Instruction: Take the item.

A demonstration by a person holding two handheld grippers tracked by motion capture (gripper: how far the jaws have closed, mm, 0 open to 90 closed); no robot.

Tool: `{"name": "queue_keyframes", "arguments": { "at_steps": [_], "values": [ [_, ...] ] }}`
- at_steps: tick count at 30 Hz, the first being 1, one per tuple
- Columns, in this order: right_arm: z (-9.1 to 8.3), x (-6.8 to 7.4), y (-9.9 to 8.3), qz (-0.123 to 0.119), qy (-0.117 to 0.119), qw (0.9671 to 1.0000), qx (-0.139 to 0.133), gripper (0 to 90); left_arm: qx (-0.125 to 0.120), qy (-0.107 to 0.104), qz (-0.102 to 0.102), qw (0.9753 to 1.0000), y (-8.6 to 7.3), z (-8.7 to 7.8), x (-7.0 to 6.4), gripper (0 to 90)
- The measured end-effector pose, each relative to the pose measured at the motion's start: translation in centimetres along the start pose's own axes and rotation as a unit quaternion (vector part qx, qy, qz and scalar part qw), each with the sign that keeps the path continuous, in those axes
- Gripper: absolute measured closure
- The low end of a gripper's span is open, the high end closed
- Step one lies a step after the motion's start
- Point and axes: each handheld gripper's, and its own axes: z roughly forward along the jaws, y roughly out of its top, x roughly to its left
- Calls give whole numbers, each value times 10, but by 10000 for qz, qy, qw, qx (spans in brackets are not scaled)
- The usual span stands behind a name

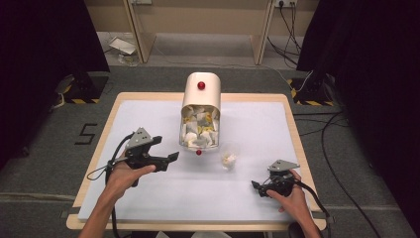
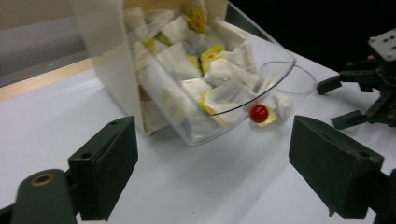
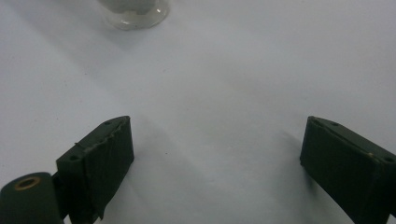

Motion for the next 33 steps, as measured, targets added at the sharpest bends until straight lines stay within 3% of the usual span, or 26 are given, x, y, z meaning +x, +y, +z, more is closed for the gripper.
{"name": "queue_keyframes", "arguments": {
  "at_steps": [6,14,28,33],
  "values": [
    [0,0,0,1,1,10000,0,102,50,227,-111,9997,-14,-3,12,150],
    [0,0,0,-1,1,10000,0,102,162,422,-180,9988,-38,-3,19,150],
    [0,0,0,-2,0,10000,1,102,254,518,-358,9977,-80,-11,23,152],
    [0,0,0,-3,-1,10000,0,102,348,575,-554,9962,-98,-11,27,153]
  ]
}}
